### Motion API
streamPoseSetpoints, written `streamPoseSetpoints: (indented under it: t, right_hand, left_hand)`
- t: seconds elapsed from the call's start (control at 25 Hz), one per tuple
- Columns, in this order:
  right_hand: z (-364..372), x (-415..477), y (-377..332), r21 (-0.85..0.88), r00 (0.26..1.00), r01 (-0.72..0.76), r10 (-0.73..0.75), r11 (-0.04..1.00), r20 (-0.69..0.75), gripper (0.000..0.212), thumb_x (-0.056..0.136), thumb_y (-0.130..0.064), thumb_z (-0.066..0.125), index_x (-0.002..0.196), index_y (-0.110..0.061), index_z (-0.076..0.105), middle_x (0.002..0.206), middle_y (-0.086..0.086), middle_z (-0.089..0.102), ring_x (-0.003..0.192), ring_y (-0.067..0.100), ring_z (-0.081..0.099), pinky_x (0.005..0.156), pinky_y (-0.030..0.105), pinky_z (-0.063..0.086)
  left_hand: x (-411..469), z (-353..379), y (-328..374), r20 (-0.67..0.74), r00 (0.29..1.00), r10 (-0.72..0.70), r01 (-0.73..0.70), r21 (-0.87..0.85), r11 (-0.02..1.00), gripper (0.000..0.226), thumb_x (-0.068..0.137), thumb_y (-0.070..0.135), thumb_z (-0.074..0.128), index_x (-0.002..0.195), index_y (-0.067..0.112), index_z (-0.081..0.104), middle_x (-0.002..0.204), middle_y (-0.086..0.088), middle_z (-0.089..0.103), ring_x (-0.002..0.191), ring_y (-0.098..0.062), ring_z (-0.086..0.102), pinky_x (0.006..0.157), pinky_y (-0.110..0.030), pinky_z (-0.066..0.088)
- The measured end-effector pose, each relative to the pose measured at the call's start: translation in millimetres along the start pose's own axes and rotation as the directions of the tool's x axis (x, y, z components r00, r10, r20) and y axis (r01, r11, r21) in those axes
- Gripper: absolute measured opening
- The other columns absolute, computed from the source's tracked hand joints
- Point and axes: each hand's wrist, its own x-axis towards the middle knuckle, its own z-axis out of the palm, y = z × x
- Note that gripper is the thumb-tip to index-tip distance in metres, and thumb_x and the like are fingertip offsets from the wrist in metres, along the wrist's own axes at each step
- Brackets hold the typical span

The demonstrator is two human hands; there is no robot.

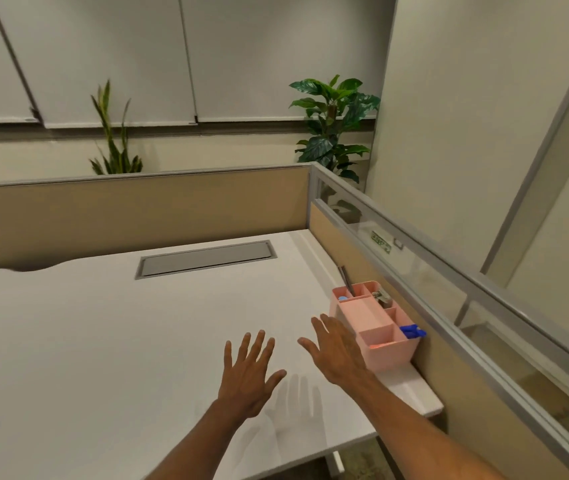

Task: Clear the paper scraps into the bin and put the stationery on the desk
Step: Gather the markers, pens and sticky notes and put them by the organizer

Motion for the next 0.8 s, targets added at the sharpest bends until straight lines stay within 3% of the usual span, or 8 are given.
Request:
streamPoseSetpoints:
  t: [0.12, 0.2, 0.32, 0.52, 0.64, 0.8]
  right_hand:
    - [29, -36, -58, -0.013, 0.996, 0.084, -0.084, 0.996, 0.025, 0.082, 0.086, -0.070, 0.007, 0.151, -0.021, 0.013, 0.162, 0.004, 0.009, 0.150, 0.020, 0.005, 0.123, 0.039, 0.003]
    - [50, -66, -97, -0.020, 0.992, 0.122, -0.121, 0.992, 0.041, 0.104, 0.066, -0.075, -0.011, 0.152, -0.021, 0.010, 0.162, 0.004, 0.005, 0.150, 0.021, 0.002, 0.122, 0.039, 0.001]
    - [84, -111, -154, -0.034, 0.984, 0.173, -0.171, 0.984, 0.054, 0.109, 0.058, -0.075, -0.016, 0.152, -0.023, 0.003, 0.162, 0.003, -0.003, 0.150, 0.022, -0.005, 0.121, 0.040, -0.004]
    - [135, -188, -236, -0.051, 0.964, 0.259, -0.255, 0.964, 0.081, 0.100, 0.066, -0.076, -0.014, 0.151, -0.025, -0.003, 0.161, 0.001, -0.012, 0.149, 0.022, -0.014, 0.119, 0.042, -0.011]
    - [161, -224, -266, -0.085, 0.949, 0.308, -0.300, 0.947, 0.101, 0.079, 0.087, -0.068, 0.008, 0.152, -0.023, 0.001, 0.162, 0.003, -0.006, 0.149, 0.023, -0.008, 0.119, 0.042, -0.007]
    - [198, -265, -286, -0.119, 0.904, 0.427, -0.422, 0.896, 0.070, 0.072, 0.093, -0.062, 0.022, 0.151, -0.021, 0.008, 0.162, 0.007, 0.005, 0.150, 0.025, 0.003, 0.118, 0.040, -0.002]
  left_hand:
    - [-57, -8, -45, -0.015, 0.997, -0.070, 0.071, 0.041, 0.997, 0.071, 0.090, 0.066, 0.011, 0.149, 0.031, -0.007, 0.160, 0.002, -0.016, 0.148, -0.026, -0.017, 0.095, -0.042, -0.039]
    - [-97, -12, -76, -0.017, 0.993, -0.115, 0.116, 0.062, 0.991, 0.072, 0.090, 0.066, 0.012, 0.149, 0.031, -0.007, 0.159, 0.002, -0.018, 0.147, -0.026, -0.018, 0.094, -0.043, -0.040]
    - [-162, -16, -125, -0.023, 0.986, -0.167, 0.168, 0.084, 0.982, 0.072, 0.089, 0.066, 0.012, 0.149, 0.031, -0.009, 0.156, 0.004, -0.024, 0.146, -0.026, -0.020, 0.099, -0.047, -0.037]
    - [-268, -17, -197, -0.015, 0.967, -0.256, 0.256, 0.063, 0.965, 0.073, 0.088, 0.067, 0.009, 0.149, 0.032, -0.011, 0.156, 0.004, -0.025, 0.145, -0.023, -0.024, 0.103, -0.049, -0.035]
    - [-319, -10, -220, -0.005, 0.951, -0.308, 0.308, 0.022, 0.951, 0.073, 0.089, 0.067, 0.011, 0.150, 0.031, -0.007, 0.159, 0.003, -0.017, 0.147, -0.024, -0.017, 0.111, -0.051, -0.022]
    - [-378, 12, -229, 0.003, 0.929, -0.369, 0.369, -0.037, 0.929, 0.074, 0.090, 0.065, 0.013, 0.150, 0.026, -0.004, 0.161, 0.000, -0.006, 0.148, -0.021, -0.008, 0.118, -0.051, -0.008]
